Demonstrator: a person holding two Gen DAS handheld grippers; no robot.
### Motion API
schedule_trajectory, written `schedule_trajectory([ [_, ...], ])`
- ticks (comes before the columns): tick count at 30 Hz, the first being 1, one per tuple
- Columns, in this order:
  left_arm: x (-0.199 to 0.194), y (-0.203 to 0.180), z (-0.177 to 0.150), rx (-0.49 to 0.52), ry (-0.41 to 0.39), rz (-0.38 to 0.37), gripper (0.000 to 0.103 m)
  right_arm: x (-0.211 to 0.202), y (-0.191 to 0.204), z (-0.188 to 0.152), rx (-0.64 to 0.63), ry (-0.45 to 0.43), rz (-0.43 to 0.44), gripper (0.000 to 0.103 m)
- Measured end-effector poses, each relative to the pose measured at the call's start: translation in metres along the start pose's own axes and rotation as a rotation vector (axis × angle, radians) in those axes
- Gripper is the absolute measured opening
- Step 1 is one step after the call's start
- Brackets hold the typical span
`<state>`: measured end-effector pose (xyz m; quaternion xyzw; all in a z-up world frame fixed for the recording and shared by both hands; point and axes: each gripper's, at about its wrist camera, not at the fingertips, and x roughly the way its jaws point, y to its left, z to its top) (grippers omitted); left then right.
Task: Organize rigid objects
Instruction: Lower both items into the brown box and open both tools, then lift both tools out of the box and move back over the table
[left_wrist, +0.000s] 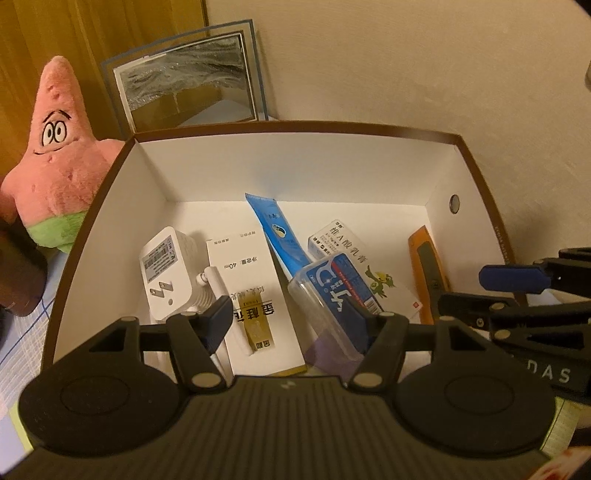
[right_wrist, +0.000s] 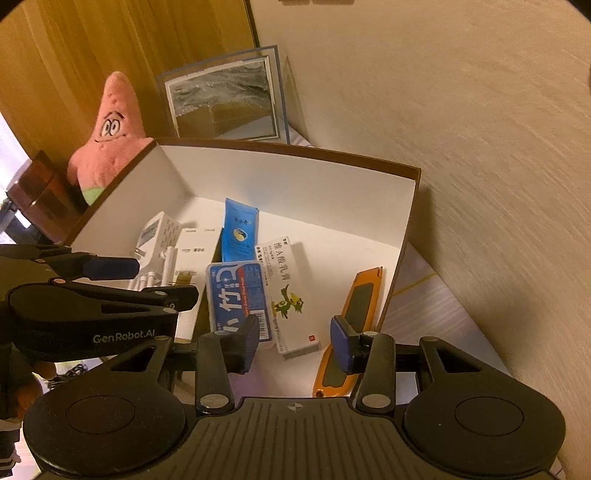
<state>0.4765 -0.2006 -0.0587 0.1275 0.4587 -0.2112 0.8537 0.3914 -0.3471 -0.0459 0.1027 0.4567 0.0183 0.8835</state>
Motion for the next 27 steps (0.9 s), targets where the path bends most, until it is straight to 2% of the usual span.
schedule_trajectory([
  [7,-0.02,0.004,-0.007,-0.033,-0.026,0.005,0.062,-0.016,0.004,-0.005,-0.018,-0.026,0.005,0.042],
  [16,-0.069,0.012,-0.024,-0.079,-0.107,0.015,0.062,-0.045,0.013,-0.014,-0.027,-0.074,0.05,0.043],
  [22,-0.104,0.021,-0.047,-0.146,-0.144,0.002,0.062,-0.068,0.019,-0.026,-0.022,-0.097,0.121,0.043],
  [27,-0.131,0.024,-0.076,-0.185,-0.159,0.028,0.062,-0.083,0.029,-0.043,-0.043,-0.099,0.172,0.044],
])
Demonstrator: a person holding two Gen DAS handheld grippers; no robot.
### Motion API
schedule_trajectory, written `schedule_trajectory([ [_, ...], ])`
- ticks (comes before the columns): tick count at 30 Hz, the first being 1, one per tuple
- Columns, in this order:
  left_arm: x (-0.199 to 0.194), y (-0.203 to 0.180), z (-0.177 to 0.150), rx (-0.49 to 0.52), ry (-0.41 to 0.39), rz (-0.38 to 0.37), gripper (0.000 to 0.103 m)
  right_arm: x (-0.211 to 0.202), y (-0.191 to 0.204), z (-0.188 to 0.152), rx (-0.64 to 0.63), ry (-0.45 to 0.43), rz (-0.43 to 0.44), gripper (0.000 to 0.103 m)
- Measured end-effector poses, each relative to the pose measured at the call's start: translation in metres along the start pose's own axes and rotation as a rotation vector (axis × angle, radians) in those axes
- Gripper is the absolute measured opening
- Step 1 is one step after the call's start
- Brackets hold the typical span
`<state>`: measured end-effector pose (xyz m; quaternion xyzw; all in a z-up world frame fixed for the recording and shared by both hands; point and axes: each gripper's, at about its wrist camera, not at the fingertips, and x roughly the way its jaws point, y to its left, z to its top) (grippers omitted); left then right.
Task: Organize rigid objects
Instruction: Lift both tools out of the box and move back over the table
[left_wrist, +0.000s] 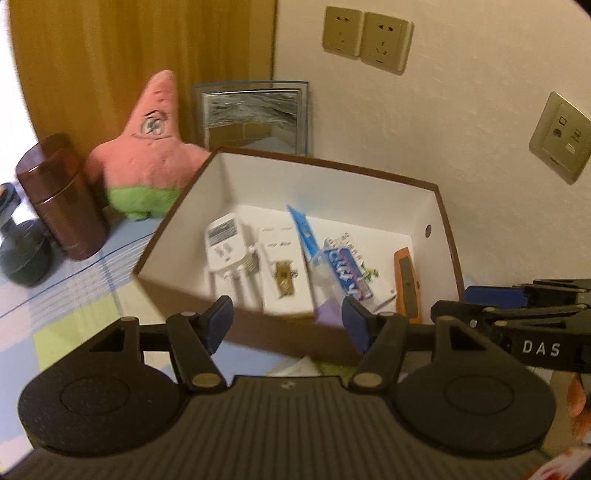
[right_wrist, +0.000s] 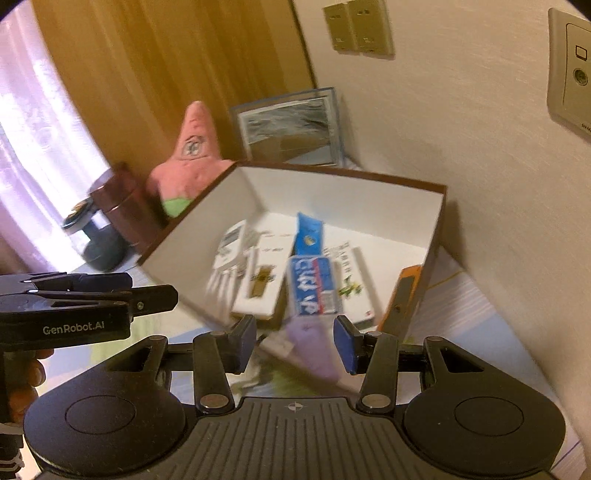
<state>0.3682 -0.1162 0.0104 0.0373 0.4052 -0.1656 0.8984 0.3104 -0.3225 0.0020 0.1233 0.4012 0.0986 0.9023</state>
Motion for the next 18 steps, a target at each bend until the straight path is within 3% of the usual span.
schedule_trajectory([
  [6,-0.035,0.014,-0.037,-0.062,-0.005,0.043,0.062,-0.009,0.021,-0.026,-0.051,0.013,0.08,0.044],
  [18,-0.066,0.043,-0.124,-0.234,0.057,0.158,0.061,0.015,0.073,-0.081,-0.176,0.136,0.186,0.044],
])
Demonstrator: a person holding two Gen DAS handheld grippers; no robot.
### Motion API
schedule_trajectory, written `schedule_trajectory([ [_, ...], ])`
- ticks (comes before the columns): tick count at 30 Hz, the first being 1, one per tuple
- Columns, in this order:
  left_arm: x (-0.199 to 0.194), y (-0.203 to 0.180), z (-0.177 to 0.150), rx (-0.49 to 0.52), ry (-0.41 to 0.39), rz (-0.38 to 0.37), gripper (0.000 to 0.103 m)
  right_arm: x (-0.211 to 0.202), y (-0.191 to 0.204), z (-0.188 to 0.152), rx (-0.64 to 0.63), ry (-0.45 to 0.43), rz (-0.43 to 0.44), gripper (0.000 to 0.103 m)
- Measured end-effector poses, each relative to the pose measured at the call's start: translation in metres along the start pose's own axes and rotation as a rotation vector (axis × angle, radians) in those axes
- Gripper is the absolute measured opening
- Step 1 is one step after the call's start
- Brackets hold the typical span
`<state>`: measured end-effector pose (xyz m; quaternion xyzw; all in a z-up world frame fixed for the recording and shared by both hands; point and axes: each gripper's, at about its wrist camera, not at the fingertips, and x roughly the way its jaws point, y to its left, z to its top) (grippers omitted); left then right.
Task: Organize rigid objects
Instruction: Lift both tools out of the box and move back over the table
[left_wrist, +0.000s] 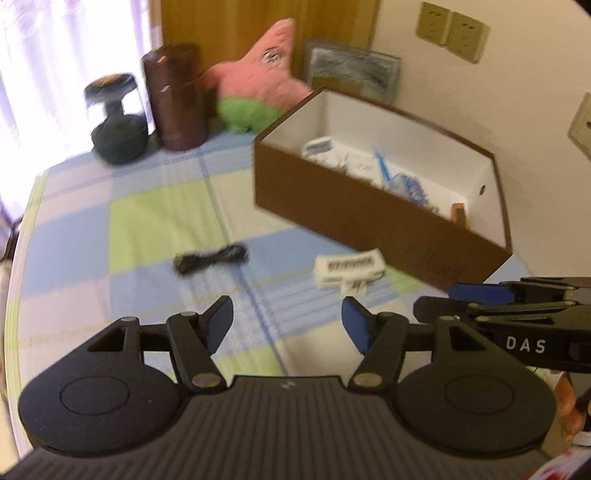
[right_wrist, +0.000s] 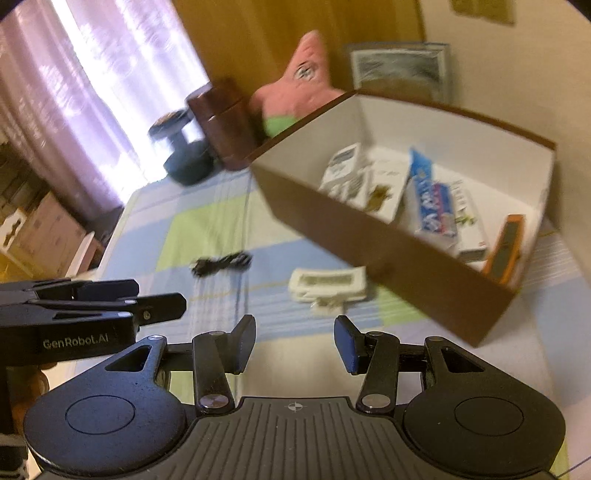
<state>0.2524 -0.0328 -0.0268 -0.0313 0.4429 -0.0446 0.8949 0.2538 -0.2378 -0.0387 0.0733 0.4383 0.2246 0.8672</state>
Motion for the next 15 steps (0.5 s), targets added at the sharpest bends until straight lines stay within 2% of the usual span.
schedule_trajectory([
  [5,-0.003,0.015,-0.022,-0.051,0.029,0.032,0.061,0.013,0.015,-0.009,-0.052,0.031,0.015,0.044],
  [15,-0.008,0.027,-0.039,-0.092,0.027,0.073,0.061,0.03,0.027,-0.024,-0.108,0.06,0.015,0.044],
])
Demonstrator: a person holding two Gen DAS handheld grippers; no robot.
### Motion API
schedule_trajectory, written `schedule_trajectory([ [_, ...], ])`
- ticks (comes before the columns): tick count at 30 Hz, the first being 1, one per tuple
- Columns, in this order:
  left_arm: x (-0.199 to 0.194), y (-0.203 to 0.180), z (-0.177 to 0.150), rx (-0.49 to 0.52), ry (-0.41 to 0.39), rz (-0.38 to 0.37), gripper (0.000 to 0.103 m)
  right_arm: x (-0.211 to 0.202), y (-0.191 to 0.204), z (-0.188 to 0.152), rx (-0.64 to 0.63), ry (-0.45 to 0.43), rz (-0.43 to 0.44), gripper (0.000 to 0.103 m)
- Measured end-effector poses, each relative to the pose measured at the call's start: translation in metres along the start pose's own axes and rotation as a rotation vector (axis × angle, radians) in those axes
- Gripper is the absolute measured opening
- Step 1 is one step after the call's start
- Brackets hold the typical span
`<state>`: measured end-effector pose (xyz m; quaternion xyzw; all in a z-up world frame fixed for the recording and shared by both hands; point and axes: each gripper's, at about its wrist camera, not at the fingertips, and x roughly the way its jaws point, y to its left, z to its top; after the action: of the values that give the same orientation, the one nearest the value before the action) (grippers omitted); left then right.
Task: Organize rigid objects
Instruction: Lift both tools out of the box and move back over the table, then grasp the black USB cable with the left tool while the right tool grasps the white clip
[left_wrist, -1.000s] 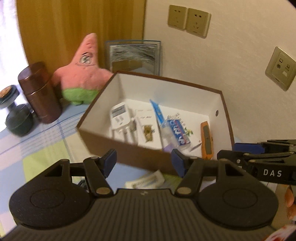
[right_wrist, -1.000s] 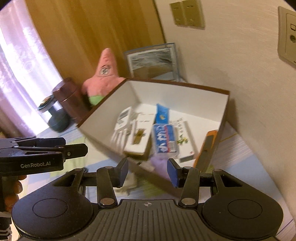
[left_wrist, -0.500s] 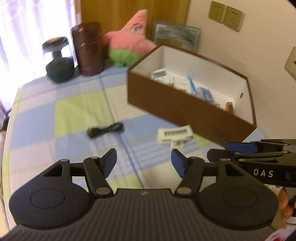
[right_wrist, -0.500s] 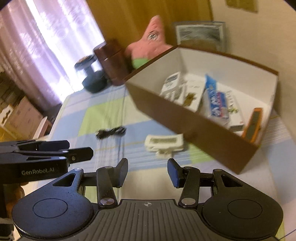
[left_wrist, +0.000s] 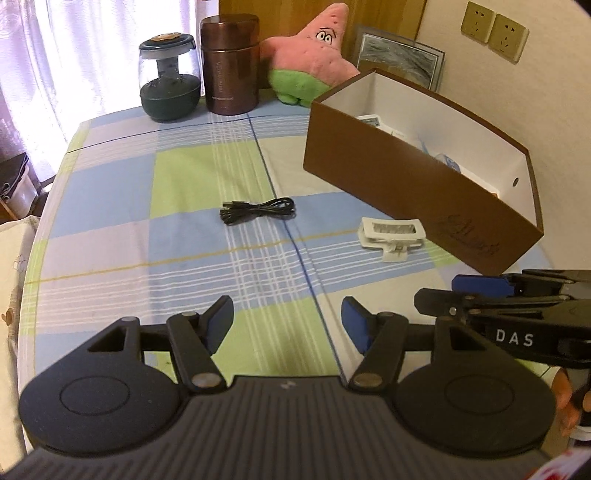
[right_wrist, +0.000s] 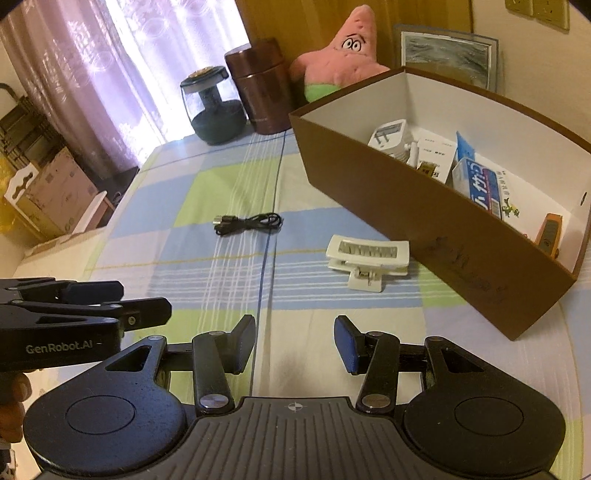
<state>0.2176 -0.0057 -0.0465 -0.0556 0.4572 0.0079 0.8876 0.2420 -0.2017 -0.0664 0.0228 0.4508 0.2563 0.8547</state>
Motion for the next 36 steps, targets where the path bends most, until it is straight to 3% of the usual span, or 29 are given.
schedule_trajectory([
  [17,0.027,0.018,-0.003,0.003,0.001,-0.004,0.06,0.032,0.004,0.007,-0.032,0.004,-0.015,0.044],
  [28,0.071,0.034,0.025,0.059,0.002,-0.021,0.06,0.07,0.002,0.038,-0.041,-0.013,-0.025,0.044],
  [36,0.115,0.046,0.05,0.156,-0.009,-0.05,0.06,0.1,-0.004,0.058,-0.042,-0.004,-0.049,0.044],
])
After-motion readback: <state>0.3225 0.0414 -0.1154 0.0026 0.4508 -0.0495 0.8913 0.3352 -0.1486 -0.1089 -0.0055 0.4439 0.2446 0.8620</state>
